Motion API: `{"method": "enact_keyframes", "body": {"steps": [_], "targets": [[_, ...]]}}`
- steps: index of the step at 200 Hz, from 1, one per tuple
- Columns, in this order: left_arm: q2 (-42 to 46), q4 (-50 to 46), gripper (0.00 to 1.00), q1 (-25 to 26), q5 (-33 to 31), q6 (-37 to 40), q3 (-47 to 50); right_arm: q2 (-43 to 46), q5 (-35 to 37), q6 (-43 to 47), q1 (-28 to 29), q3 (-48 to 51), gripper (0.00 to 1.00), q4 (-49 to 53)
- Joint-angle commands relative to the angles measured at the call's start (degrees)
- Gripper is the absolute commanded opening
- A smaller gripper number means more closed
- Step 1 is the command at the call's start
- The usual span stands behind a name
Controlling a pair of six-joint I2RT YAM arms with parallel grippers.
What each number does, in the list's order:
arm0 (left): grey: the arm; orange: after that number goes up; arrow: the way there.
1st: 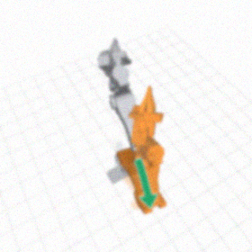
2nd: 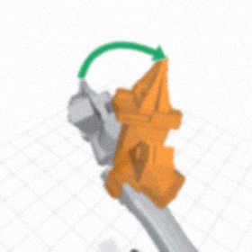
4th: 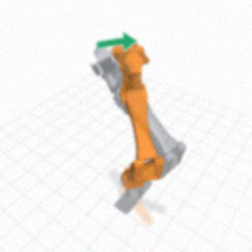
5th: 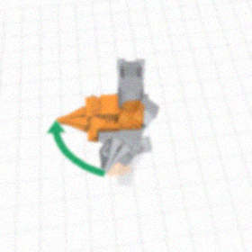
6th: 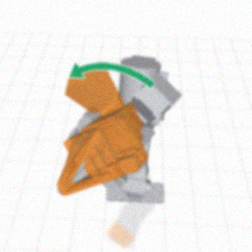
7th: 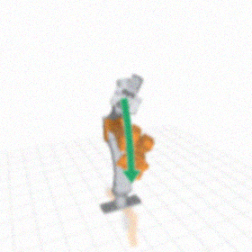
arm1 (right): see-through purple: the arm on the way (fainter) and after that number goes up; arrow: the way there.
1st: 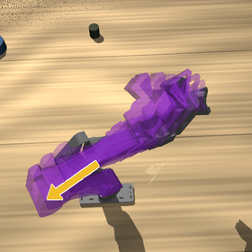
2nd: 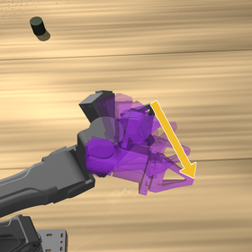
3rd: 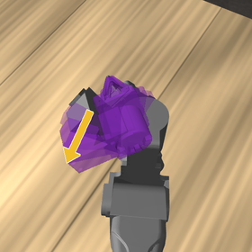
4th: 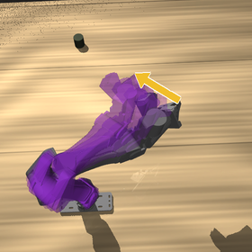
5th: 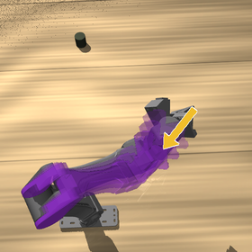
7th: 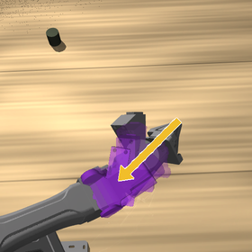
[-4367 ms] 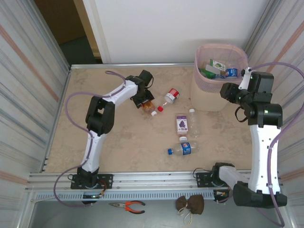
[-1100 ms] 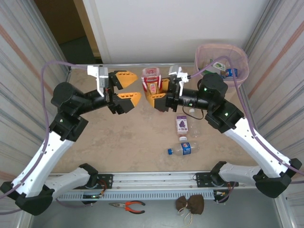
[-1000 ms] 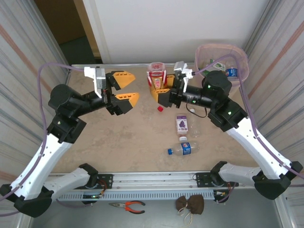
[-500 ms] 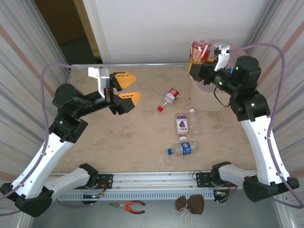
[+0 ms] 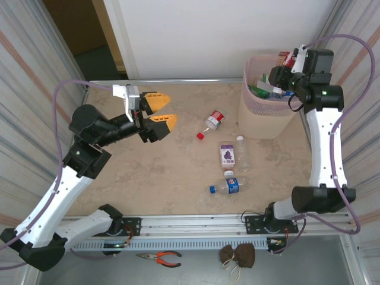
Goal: Put the plastic bottles in the bin
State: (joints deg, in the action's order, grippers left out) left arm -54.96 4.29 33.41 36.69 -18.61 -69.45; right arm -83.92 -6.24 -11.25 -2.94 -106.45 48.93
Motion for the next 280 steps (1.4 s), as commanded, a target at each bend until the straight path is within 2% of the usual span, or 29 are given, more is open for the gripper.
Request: {"method": "enact_keyframes", "body": {"steps": [1, 40, 166, 210, 280], "targets": [[0.2, -0.3, 0.78, 0.3, -1.0, 0.9, 0.5, -3.0, 2.8, 2.9, -2.0, -4.4, 0.48, 7.0], [-0.4, -0.3, 0.78, 0.3, -0.7, 0.5, 1.1, -9.1, 3.2, 5.0, -4.0, -8.0, 0.48, 11.6], [0.2, -0.6, 0.78, 0.3, -1.0, 0.3, 2.7, -24.1, 4.1, 7.9, -4.0, -11.9, 0.5, 21.4], [-0.1, -0.9, 0.78, 0.3, -1.2, 0.3, 2.9, -26.0, 4.5, 7.7, -3.8, -12.7, 0.59, 22.2], [-0.6, -0.4, 0.78, 0.3, -1.3, -0.1, 2.9, -23.4, 6.7, 7.5, -2.3, -16.7, 0.72, 23.8]]}}
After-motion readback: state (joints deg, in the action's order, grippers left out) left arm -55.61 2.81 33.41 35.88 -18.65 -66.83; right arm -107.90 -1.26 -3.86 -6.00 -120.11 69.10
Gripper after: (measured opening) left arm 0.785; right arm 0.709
